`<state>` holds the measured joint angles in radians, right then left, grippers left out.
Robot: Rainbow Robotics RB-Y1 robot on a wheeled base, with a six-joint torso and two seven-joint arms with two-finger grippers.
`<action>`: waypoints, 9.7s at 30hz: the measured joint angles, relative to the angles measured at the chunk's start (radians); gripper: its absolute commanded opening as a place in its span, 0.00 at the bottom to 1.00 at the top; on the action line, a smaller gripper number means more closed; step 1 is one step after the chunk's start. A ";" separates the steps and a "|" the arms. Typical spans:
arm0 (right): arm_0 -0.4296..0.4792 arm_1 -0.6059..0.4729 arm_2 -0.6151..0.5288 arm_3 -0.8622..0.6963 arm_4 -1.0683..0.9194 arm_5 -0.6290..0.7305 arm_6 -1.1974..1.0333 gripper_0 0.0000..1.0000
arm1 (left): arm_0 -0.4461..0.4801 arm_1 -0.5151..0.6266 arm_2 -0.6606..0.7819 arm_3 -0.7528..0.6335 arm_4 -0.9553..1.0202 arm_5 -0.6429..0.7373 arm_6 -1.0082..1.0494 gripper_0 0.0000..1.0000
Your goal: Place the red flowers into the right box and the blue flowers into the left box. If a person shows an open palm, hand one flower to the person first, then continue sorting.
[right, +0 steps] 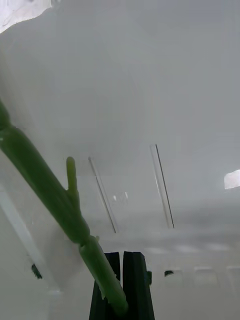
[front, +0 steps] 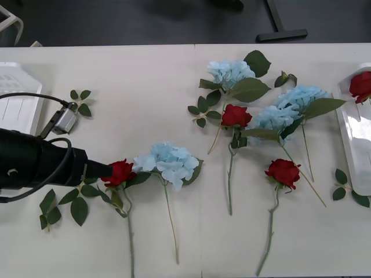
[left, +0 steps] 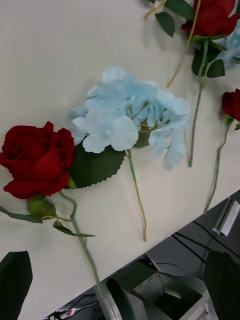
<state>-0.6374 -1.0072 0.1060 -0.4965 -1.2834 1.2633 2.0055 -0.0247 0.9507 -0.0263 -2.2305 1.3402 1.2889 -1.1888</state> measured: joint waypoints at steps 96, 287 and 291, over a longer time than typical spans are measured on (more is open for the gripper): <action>-0.060 0.219 0.150 -0.506 -0.092 0.099 -0.009 0.00 | -0.299 0.029 -0.611 0.079 -0.784 -0.105 0.417 0.00; -0.086 0.031 0.059 -0.365 -0.120 0.142 0.197 0.70 | -0.243 -0.404 -0.861 0.131 -1.041 0.028 0.513 1.00; -0.086 0.050 0.137 -0.420 -0.121 0.120 0.197 0.70 | -0.270 -0.458 -0.862 0.229 -1.060 -0.011 0.513 1.00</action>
<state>-0.7238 -0.9570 0.2431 -0.9167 -1.4039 1.3833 2.2027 -0.2947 0.4923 -0.8879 -2.0016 0.2803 1.2782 -0.6762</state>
